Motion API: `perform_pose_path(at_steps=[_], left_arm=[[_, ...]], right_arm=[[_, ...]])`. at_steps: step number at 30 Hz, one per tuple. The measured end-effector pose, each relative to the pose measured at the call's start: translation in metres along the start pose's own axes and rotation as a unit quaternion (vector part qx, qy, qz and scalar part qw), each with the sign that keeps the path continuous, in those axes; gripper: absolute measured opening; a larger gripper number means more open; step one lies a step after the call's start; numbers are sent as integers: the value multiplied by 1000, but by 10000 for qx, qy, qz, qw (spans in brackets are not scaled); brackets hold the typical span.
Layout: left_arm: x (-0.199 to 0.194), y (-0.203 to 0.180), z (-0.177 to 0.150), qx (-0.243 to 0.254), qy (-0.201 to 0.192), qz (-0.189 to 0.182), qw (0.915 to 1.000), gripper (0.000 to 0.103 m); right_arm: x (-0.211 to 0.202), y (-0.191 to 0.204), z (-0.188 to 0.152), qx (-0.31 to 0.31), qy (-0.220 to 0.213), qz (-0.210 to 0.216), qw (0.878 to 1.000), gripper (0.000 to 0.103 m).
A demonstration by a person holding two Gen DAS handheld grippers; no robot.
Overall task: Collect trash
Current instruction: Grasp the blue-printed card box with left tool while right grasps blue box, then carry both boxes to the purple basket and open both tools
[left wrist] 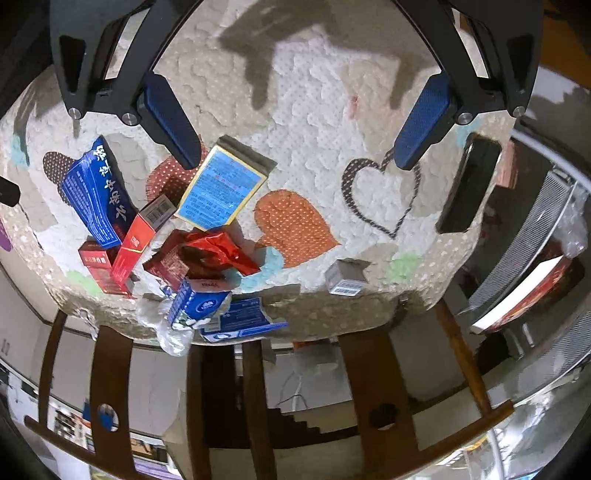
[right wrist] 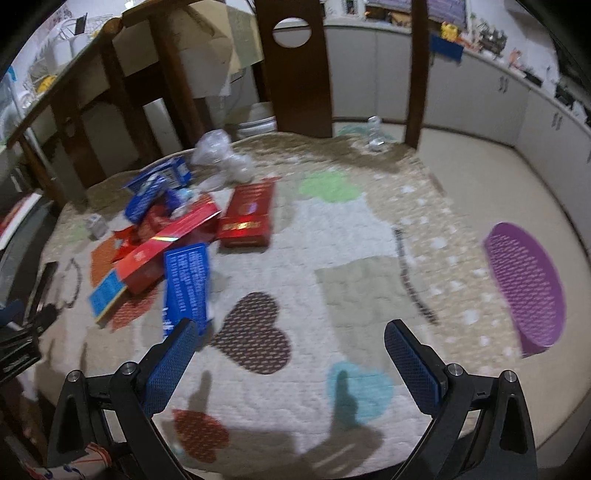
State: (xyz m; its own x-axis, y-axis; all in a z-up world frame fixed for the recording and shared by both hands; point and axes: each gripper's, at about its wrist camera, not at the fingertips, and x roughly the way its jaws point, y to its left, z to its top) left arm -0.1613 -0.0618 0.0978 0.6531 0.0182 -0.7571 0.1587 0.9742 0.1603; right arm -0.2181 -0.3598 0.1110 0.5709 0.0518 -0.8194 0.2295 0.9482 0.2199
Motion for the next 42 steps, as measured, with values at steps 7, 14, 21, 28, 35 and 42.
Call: perform_pose_path(at_steps=[7,14,21,28,35,42], left_arm=[[32,-11,11,267,138,-629,9976,103],[70,-25,24,616,356,-1054,9919,100],[96,-32,19,855,575,-1364,9853,98],[96,-35,13,666,690,-1541,9834,55],[75,-24,8,453,688,-1280,9883,54],[40,-17,3,351,562,-967,9931,54]], right_arm=[[19,24,5,-271,168,734,9968,94],[56,55,17,-515,435,1127,9913,90],[85,69,22,-616,617,1122,9899,86],[107,77,20,-703,736,908,9907,61],[94,61,23,-438,630,1117,9908,53],[63,36,16,-227,416,1150,9922,53]])
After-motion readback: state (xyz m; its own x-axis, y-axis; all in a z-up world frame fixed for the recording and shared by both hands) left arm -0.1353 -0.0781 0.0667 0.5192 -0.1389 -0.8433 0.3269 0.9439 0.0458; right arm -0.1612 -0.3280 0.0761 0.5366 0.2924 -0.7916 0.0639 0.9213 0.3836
